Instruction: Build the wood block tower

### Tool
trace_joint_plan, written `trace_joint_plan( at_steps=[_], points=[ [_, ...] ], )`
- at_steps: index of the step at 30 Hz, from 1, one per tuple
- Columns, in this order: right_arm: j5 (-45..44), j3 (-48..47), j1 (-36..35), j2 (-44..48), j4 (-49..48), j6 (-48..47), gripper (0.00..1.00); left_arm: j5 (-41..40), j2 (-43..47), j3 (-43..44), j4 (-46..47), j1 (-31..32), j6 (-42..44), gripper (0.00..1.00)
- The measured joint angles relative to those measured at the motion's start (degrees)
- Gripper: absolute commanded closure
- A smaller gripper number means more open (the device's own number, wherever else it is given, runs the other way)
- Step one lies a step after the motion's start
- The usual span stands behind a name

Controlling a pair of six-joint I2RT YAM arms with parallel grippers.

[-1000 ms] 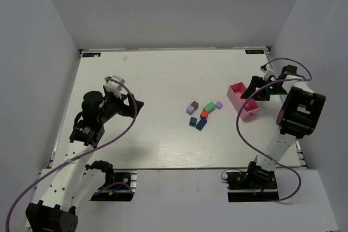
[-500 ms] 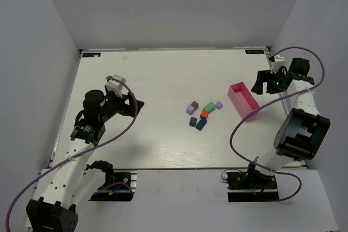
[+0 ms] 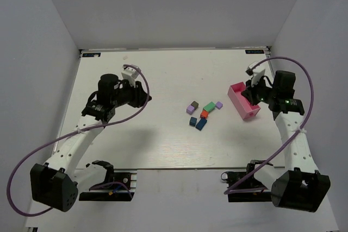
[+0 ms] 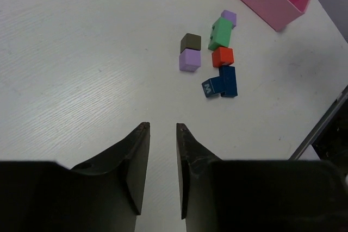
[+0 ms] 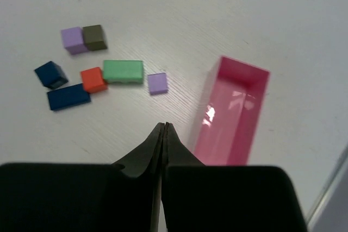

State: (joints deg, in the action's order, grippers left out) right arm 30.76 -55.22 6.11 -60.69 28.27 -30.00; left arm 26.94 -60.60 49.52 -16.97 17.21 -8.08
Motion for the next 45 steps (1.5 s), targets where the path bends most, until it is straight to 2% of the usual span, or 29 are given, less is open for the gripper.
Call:
trace_joint_plan(
  at_steps=[4,5,8,10,12,13,14,15,18,21,23,25,30,31,38,45],
  points=[
    [1.8,0.6,-4.5,-0.3,0.3,0.2,1.0,-1.7,-6.1,3.5,-0.8,5.5,-0.3,0.5],
    [2.2,0.6,-5.4,-0.7,0.3,0.4,0.98,-2.6,-8.0,4.5,-1.1,7.1,-0.3,0.43],
    [3.8,-0.2,-8.3,-2.6,1.2,2.0,0.49,-5.8,-13.2,8.0,-2.8,11.7,-0.5,0.33],
    [4.7,-2.2,-10.0,-4.7,2.3,3.1,0.43,-8.4,-17.1,11.1,-3.4,15.5,-0.6,0.3],
    [5.1,-5.0,-11.2,-6.8,2.5,4.8,0.49,-11.1,-20.3,13.6,-3.7,19.1,-0.6,0.3],
    [4.8,-6.6,-11.8,-7.8,2.4,5.8,0.59,-12.4,-21.8,14.6,-3.6,21.0,-0.6,0.3],
    [4.3,-8.0,-12.3,-8.6,2.0,7.3,0.91,-14.1,-23.2,15.3,-3.5,22.9,-0.6,0.32],
    [3.8,-8.8,-12.6,-9.1,1.4,8.2,1.0,-15.5,-24.3,15.5,-3.5,24.4,-0.6,0.35],
    [1.5,-8.5,-13.2,-9.4,-0.9,11.8,1.0,-19.5,-27.5,15.7,-3.2,27.8,-0.2,0.47],
    [-1.6,-6.1,-13.7,-8.9,-2.5,13.7,1.0,-23.8,-31.5,16.7,-3.0,29.1,0.3,0.54],
    [-2.9,-4.9,-14.0,-8.2,-3.1,14.3,1.0,-26.0,-34.0,17.5,-2.5,29.5,0.8,0.54],
    [-3.8,-4.0,-14.1,-7.3,-3.2,14.7,1.0,-27.7,-36.4,18.8,-2.1,29.9,1.2,0.41],
    [-4.3,-3.9,-14.1,-5.6,-4.2,15.0,1.0,-31.4,-43.1,24.9,-1.0,31.8,2.7,0.27],
    [-4.5,-3.9,-14.2,-5.4,-4.5,15.0,1.0,-32.1,-44.2,26.0,-0.8,32.2,2.8,0.21],
    [-4.7,-3.5,-14.5,-5.1,-5.2,15.0,1.0,-35.9,-50.7,31.5,-1.2,33.7,3.4,0.21],
    [-4.9,-3.0,-14.5,-4.4,-5.6,15.0,1.0,-37.9,-53.4,33.6,-2.5,33.7,3.6,0.21]
  ],
)
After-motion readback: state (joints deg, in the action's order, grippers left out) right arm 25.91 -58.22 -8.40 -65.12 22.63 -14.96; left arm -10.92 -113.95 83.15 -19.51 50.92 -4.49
